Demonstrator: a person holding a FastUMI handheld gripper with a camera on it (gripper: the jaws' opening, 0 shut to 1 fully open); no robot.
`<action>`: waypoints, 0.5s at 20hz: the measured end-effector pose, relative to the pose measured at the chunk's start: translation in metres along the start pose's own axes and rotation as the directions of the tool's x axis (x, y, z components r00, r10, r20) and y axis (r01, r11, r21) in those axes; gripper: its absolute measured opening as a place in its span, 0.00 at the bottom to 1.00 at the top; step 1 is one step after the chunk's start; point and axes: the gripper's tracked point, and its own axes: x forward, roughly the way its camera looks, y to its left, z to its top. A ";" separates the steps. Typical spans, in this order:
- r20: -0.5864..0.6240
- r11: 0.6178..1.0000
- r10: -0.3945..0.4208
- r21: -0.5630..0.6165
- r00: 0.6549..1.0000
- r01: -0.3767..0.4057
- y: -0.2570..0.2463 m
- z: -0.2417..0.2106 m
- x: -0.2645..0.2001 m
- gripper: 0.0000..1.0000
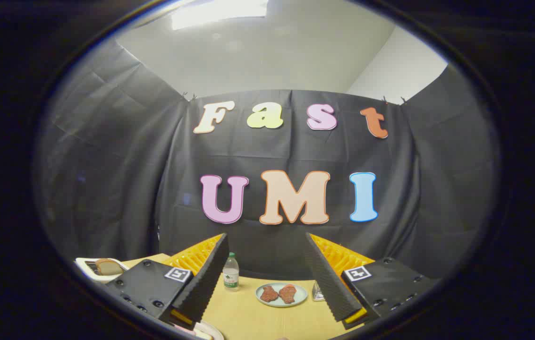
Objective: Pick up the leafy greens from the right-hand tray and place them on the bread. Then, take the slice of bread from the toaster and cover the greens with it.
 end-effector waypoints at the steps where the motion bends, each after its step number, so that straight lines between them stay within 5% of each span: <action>1: -0.001 1.000 0.000 0.001 1.000 0.000 0.000 0.000 0.001 1.00; 10: -0.007 1.000 0.001 0.009 1.000 -0.001 -0.010 -0.002 0.002 1.00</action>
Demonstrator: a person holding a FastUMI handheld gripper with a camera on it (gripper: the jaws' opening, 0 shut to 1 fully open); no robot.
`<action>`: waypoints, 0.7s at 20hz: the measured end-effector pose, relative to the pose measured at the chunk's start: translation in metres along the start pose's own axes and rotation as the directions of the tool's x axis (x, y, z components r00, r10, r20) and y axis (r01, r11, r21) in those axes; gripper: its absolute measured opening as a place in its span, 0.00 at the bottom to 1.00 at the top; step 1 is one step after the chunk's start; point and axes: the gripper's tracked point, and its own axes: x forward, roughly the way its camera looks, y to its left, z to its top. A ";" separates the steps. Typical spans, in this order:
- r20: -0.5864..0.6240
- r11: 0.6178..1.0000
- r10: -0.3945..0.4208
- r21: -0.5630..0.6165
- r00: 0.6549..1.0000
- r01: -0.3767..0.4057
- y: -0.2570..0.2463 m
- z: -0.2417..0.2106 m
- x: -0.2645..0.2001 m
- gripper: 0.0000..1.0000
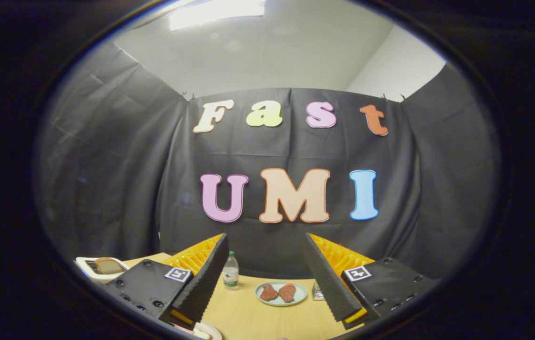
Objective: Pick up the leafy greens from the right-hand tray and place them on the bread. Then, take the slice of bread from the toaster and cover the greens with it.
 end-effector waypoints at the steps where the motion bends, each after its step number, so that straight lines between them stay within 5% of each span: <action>1: 0.002 1.000 -0.002 0.000 1.000 0.002 -0.001 0.000 0.000 1.00; 14: -0.013 1.000 0.014 -0.004 1.000 -0.014 -0.008 -0.010 0.000 1.00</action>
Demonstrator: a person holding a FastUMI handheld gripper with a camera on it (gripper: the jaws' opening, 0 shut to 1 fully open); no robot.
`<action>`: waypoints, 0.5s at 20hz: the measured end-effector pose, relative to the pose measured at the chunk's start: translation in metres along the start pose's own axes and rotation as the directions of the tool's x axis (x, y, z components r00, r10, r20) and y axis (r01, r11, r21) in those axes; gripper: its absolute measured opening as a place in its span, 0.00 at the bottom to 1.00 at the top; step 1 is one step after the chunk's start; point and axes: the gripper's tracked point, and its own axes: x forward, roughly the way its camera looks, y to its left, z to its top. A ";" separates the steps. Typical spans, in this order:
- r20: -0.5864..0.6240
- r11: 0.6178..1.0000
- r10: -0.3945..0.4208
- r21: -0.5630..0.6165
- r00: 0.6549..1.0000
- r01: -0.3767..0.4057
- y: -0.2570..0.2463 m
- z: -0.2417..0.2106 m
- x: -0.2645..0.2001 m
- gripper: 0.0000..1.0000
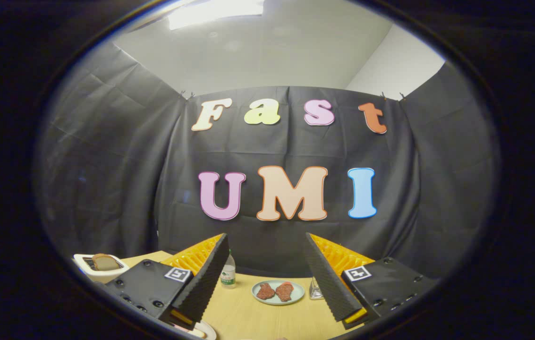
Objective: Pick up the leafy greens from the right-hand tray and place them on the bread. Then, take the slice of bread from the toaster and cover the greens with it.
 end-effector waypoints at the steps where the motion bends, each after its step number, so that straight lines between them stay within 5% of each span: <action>1: -0.001 1.000 0.009 -0.005 1.000 -0.009 0.000 -0.002 0.000 1.00; 10: -0.064 0.992 0.120 -0.031 0.991 -0.122 -0.011 -0.029 -0.007 1.00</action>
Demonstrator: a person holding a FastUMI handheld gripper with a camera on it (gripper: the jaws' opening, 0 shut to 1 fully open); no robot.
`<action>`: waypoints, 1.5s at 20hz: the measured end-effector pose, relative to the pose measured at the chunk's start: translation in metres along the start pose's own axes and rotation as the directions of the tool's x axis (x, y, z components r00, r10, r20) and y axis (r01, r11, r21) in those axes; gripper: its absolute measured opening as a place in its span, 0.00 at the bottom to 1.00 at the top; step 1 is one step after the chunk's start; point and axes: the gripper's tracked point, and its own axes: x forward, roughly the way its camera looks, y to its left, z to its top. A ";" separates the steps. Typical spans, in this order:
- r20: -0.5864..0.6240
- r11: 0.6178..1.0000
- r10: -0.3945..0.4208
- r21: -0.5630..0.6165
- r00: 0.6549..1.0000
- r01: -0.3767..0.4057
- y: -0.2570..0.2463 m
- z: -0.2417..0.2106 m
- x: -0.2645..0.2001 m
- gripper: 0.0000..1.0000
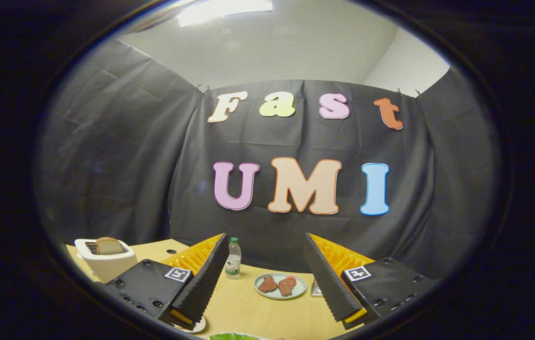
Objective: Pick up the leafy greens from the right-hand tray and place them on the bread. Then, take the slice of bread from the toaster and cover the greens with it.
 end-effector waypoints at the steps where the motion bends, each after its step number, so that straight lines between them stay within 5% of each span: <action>1: -0.012 1.000 0.014 -0.004 1.000 -0.014 -0.002 -0.005 -0.001 1.00; 7: -0.106 0.989 0.136 -0.042 0.985 -0.141 -0.006 -0.042 -0.007 1.00; 14: -0.254 0.942 0.311 -0.048 0.916 -0.333 -0.001 -0.097 -0.018 1.00; 22: -0.381 0.861 0.452 -0.050 0.806 -0.507 0.018 -0.159 -0.034 1.00; 30: -0.530 0.766 0.542 -0.010 0.653 -0.643 0.038 -0.229 -0.064 1.00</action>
